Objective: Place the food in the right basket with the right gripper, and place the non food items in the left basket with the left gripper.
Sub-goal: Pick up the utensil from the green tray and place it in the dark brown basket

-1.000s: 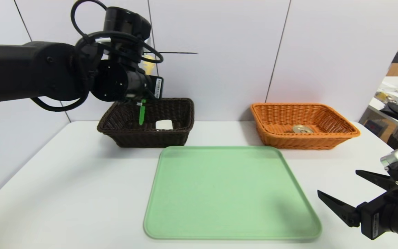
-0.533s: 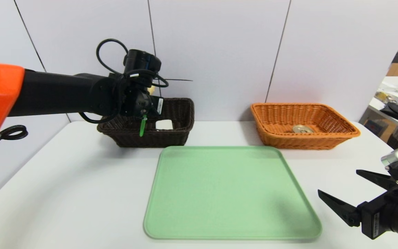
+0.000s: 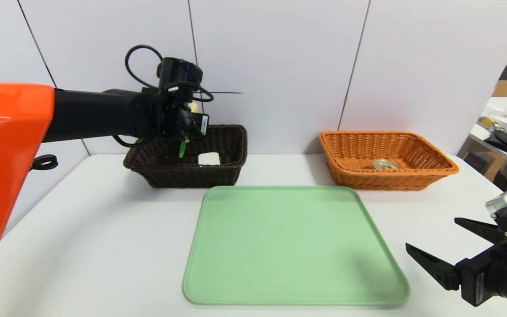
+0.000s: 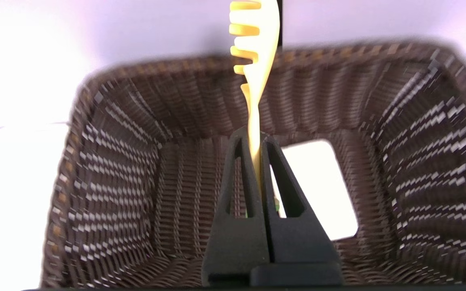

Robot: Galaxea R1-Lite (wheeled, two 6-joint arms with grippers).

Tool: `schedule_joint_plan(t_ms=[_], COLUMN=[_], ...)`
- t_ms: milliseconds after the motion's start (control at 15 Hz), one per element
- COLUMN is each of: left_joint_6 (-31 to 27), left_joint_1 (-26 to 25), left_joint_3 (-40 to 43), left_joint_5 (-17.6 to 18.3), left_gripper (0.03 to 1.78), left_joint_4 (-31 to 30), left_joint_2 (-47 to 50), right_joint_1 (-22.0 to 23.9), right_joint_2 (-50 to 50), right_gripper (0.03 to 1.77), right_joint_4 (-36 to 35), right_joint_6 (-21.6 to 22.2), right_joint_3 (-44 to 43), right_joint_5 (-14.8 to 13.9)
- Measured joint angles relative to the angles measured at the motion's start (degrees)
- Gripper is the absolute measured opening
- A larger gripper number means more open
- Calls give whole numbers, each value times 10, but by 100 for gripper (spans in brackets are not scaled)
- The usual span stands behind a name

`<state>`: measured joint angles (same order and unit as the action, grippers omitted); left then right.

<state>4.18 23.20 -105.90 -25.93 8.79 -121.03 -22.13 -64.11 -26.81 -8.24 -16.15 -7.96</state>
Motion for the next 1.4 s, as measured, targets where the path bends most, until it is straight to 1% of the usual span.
schedule_joint_plan(t_ms=[67,200,467,533,667,800,1000,1267,1400], left_joint_6=[-2,-13,-5,-5,-7,-5,-1,-7,-9], left_joint_1=[-1,-1,-5,-8,-13,-17,-23,-24,-25], left_joint_3=[-25,-54,-63,-64,-65,-61,-48,-9,-1], left_joint_5=[0,1,3,6,11,14,37,40,39], left_gripper=[6,6,6,6,6,6,6,6,6], left_joint_4=[18,27,26,20,-12,-21,-33,-100,-102], left_joint_2=[-1,-9,-37,-44,-57,-66,-74,-75,-75], right_joint_1=[0,0,2,2,2,2,1,0,0], right_joint_2=[0,1,1,1,1,1,1,0,0], right_gripper=[170,170,170,170,170,170,170,170,170], right_joint_4=[0,0,0,0,-1,0,0,0,0], right_joint_6=[0,0,0,0,-2,-3,-4,-4,-4], right_joint_3=[0,-2,-2,-2,-2,-5,-9,-9,-9], right_joint_5=[0,0,0,0,0,0,0,0,0])
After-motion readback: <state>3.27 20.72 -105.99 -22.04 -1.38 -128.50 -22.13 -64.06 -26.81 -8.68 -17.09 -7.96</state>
